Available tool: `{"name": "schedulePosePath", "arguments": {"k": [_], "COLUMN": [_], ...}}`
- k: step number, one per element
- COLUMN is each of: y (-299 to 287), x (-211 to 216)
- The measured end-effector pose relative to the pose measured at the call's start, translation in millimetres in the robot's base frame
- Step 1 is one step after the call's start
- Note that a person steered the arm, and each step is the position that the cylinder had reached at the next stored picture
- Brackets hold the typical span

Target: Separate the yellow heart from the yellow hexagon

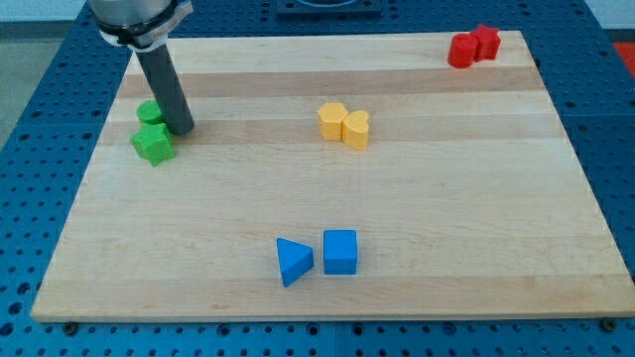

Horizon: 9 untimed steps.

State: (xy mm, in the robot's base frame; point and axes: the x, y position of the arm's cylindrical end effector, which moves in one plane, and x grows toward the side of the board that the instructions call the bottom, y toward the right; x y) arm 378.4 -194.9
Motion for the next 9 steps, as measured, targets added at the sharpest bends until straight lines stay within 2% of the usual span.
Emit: {"name": "schedulePosePath", "arguments": {"k": [1, 4, 6, 8, 9], "y": [0.1, 78.1, 173.5, 302.6, 333.3], "x": [0.0, 37.9, 66.5, 48.5, 24.0]}}
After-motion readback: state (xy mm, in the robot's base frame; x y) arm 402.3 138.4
